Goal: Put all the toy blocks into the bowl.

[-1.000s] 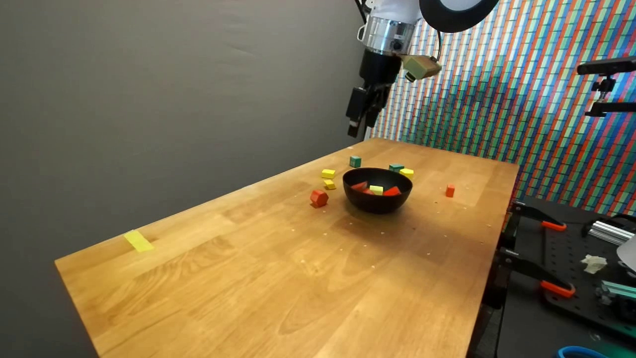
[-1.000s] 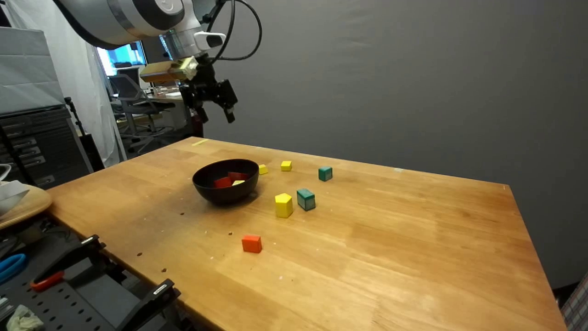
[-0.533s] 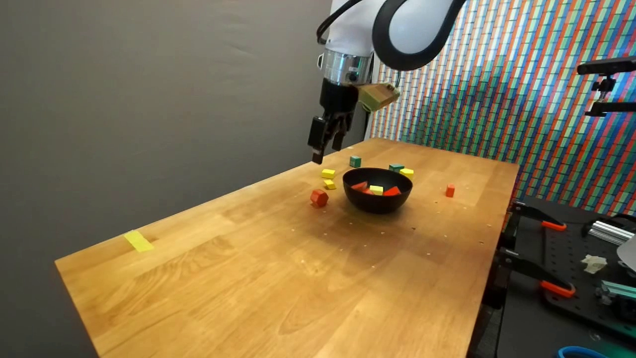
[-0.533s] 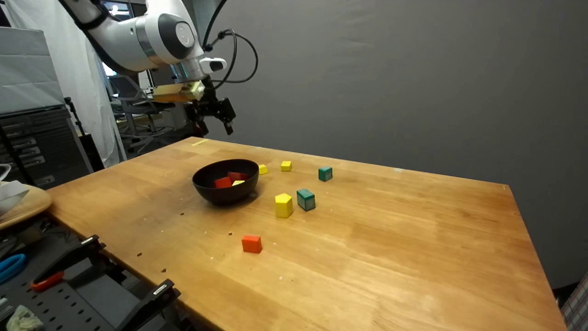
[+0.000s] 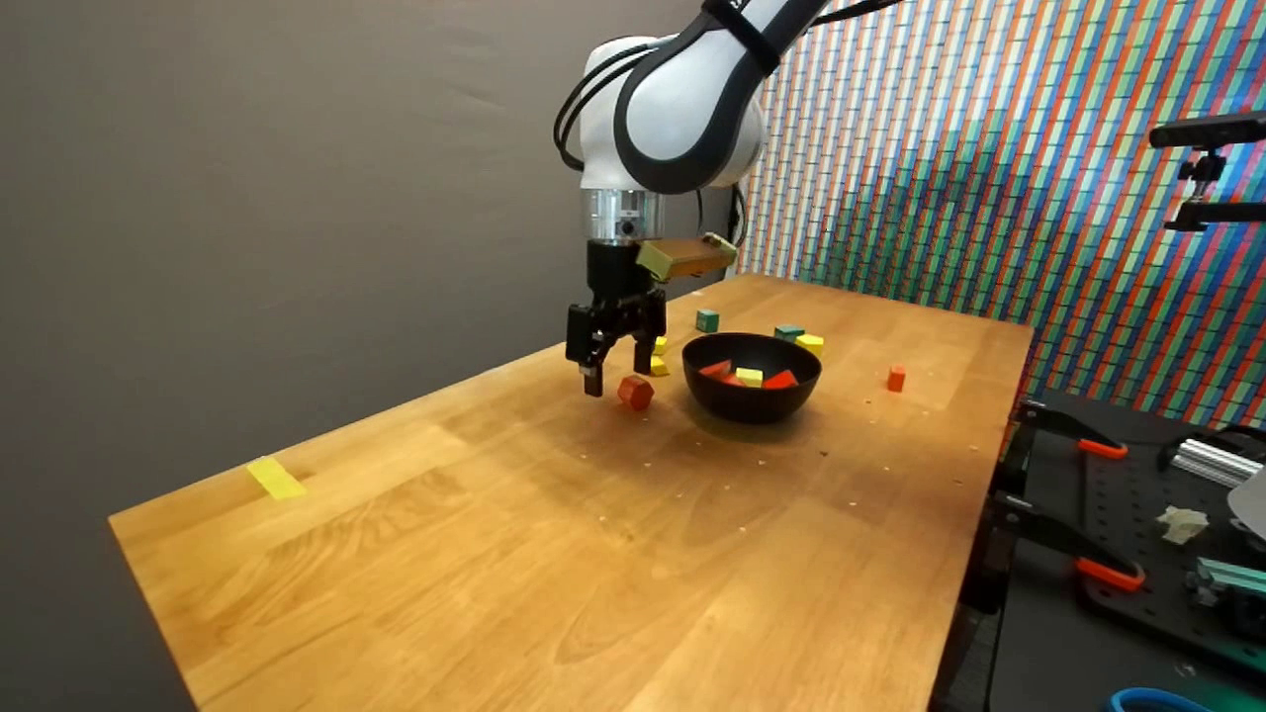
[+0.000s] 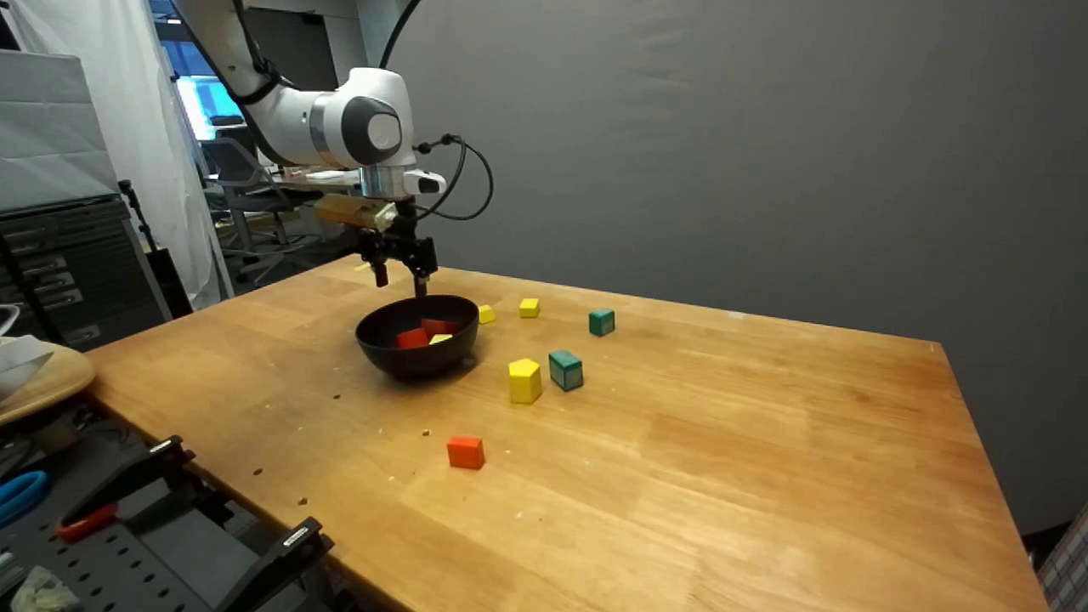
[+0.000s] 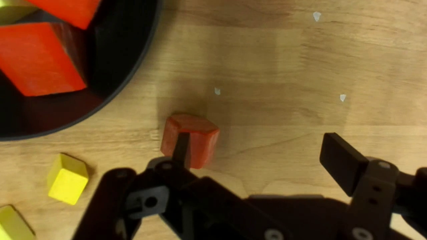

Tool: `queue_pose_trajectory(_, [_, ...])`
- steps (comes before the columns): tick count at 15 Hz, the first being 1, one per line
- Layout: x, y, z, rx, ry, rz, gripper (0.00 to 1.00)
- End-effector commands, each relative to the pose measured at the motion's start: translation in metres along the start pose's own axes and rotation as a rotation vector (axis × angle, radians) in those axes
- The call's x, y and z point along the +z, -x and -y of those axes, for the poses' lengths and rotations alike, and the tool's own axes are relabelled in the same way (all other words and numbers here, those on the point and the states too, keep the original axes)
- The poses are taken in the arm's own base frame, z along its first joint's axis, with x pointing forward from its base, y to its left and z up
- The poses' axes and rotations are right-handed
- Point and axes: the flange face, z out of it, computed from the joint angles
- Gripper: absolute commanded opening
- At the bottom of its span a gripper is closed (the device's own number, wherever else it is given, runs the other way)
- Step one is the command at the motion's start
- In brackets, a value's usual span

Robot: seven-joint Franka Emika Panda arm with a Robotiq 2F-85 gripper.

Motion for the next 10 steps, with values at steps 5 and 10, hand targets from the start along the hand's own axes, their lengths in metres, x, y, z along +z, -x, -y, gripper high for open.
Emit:
queue_pose_trajectory(5, [0.015, -0.031, -0.012, 0.039, 0.05, 0.034, 1.0])
queue_pose_trajectory(10, [0.026, -0.025, -0.018, 0.071, 0.04, 0.092, 1.0])
